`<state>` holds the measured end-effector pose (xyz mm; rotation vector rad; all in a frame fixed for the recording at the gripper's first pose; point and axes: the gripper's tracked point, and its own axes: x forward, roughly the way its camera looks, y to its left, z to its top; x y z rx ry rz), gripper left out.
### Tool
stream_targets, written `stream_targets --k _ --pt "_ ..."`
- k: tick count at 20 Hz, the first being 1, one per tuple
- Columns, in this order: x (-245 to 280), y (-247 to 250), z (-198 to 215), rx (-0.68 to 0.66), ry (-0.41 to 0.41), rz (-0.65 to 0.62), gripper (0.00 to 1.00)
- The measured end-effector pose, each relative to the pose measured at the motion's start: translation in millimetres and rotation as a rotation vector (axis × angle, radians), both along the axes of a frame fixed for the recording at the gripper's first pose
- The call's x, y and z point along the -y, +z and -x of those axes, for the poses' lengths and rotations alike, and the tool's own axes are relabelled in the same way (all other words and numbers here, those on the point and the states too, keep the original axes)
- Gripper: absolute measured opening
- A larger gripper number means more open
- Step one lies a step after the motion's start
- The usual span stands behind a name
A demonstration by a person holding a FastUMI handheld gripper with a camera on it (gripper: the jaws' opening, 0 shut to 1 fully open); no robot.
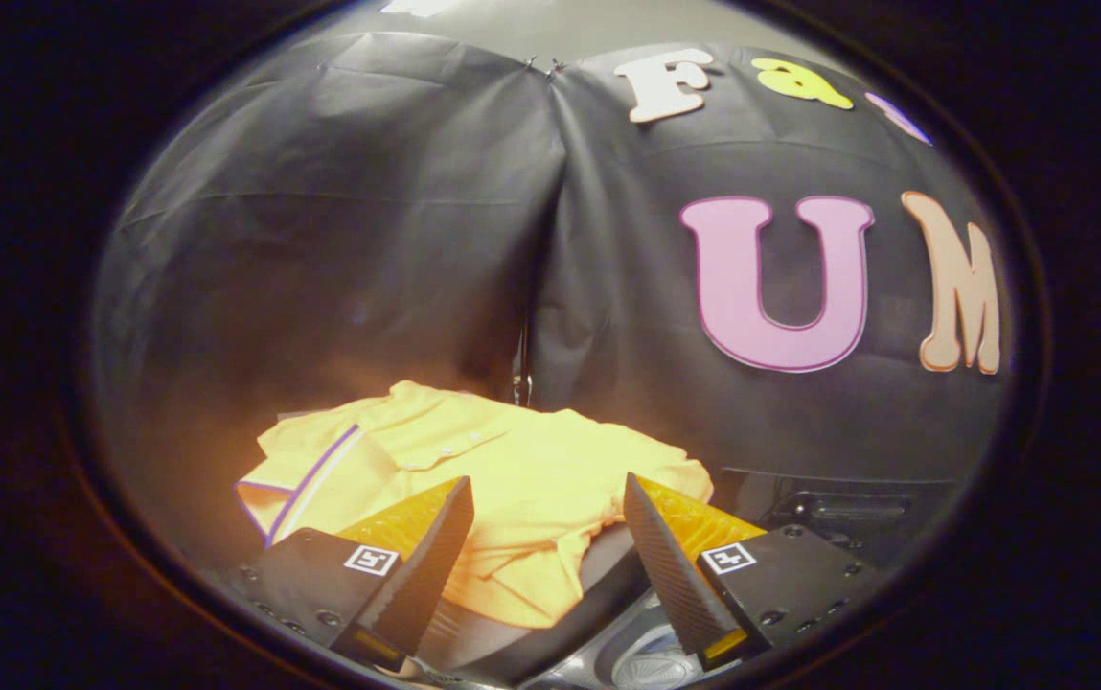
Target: Put the clothes into the washing machine and then close the washing machine lid.
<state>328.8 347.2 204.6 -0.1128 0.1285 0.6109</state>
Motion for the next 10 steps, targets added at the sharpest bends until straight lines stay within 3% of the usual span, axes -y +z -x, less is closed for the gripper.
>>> stream_targets --k 6,10 --pt "-10 -29 -25 -0.118 0.002 0.027 0.99" --pt "-16 -27 -19 -0.175 0.020 -0.025 0.53"
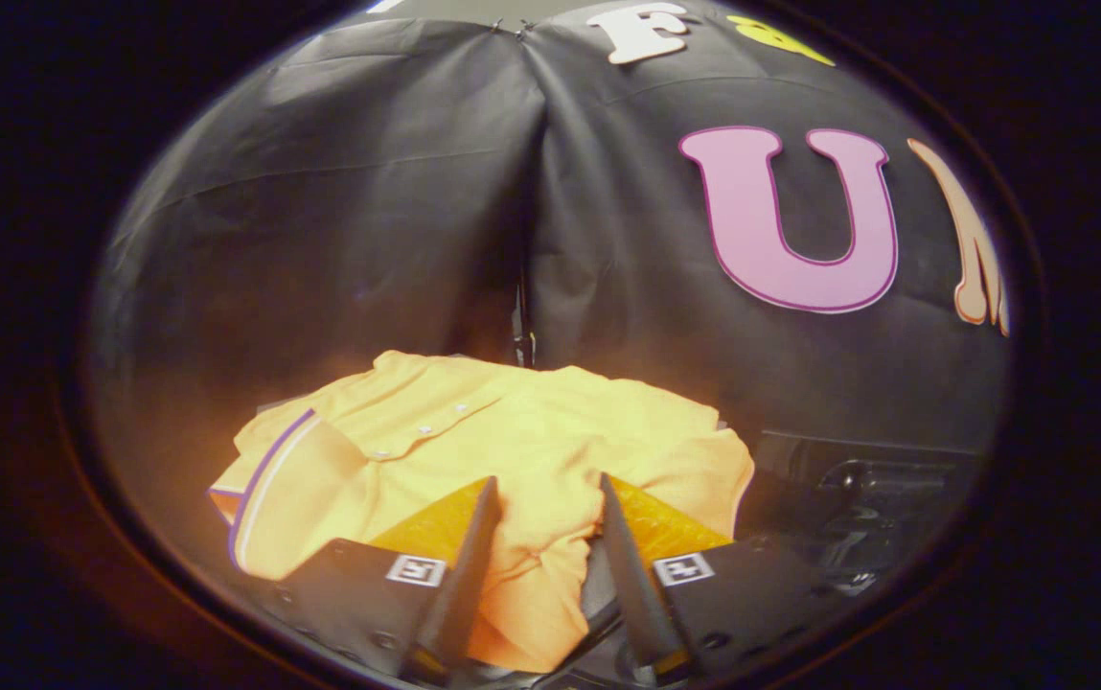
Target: Put the clothes into the washing machine and then close the washing machine lid.
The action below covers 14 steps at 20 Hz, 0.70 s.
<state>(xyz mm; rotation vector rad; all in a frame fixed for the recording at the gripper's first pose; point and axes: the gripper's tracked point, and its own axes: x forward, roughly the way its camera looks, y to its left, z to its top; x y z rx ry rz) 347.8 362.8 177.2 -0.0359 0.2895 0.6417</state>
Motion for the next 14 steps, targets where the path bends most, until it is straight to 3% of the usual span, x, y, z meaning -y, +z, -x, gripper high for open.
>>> stream_targets --k 2,7,14 --pt "-1 1 0 -0.029 -0.007 -0.024 0.30" --pt "29 16 -4 0.068 -0.058 0.031 0.30" --pt "189 6 -23 0.071 -0.373 0.136 0.29"
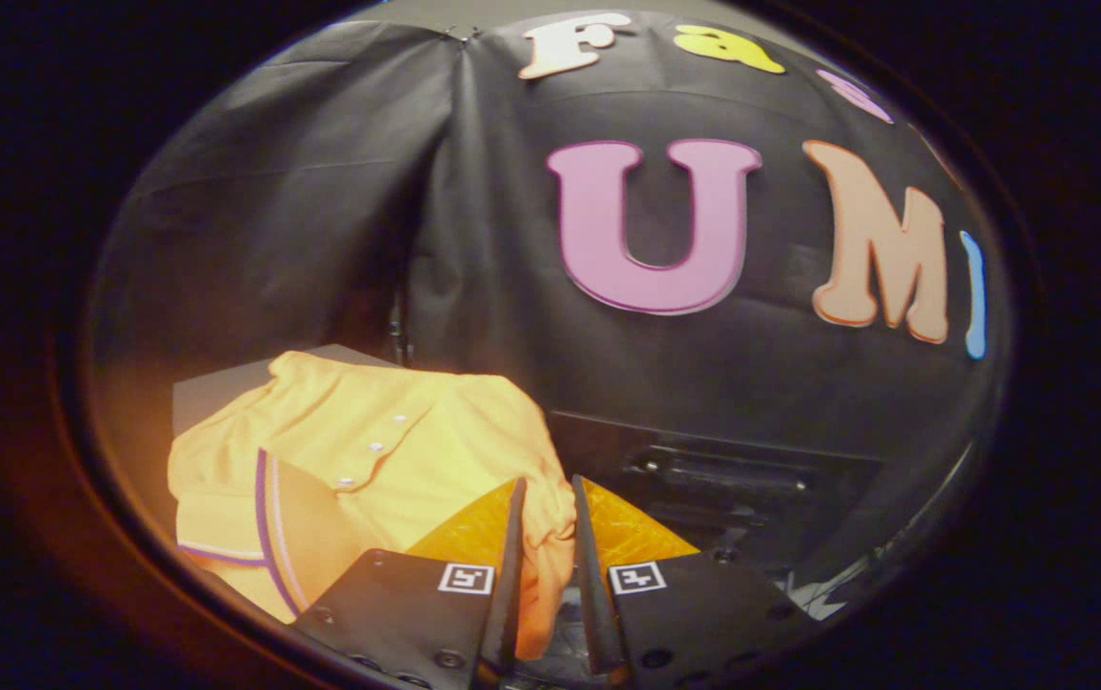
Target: Put the clothes into the washing machine and then close the washing machine lid.
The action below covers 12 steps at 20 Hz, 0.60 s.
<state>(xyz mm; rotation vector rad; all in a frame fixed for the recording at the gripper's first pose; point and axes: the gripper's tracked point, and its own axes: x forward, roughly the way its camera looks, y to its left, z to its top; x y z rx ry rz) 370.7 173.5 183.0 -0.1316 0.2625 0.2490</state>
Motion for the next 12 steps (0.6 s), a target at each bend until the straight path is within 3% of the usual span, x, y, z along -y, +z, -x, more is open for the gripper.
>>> stream_targets --k 4,9,12 --pt "72 -19 4 -0.012 -0.137 -0.061 0.29" --pt "119 -20 3 -0.003 -0.254 -0.079 0.30" --pt "119 -18 2 0.025 -0.252 -0.133 0.42"
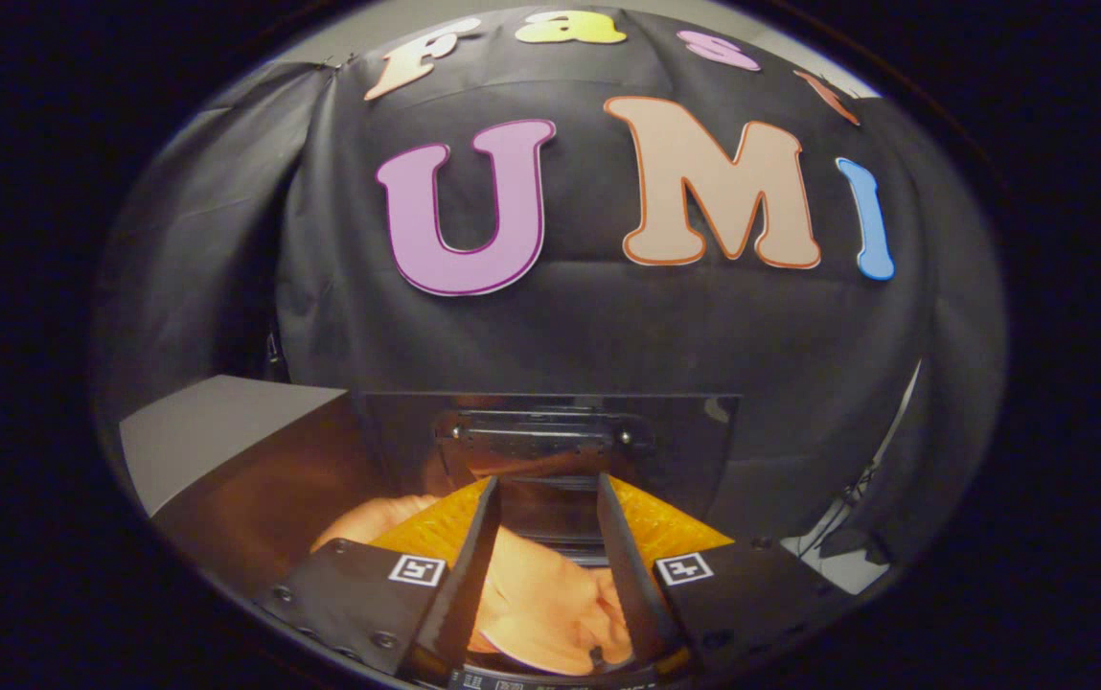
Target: Put the clothes into the washing machine and then close the washing machine lid.
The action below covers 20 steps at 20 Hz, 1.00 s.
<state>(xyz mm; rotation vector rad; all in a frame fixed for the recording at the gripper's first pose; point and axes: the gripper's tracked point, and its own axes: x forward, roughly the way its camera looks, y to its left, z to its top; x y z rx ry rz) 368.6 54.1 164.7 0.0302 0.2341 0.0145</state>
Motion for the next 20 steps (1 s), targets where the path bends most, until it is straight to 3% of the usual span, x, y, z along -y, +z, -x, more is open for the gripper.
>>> stream_targets --k 5,10,18,20 --pt "-3 8 -8 0.020 0.003 0.006 0.63" --pt "-15 14 -41 0.017 0.020 0.018 0.85" --pt "-32 31 -115 0.076 -0.011 0.010 0.85" --pt "-33 29 -127 0.068 -0.020 0.022 0.99"
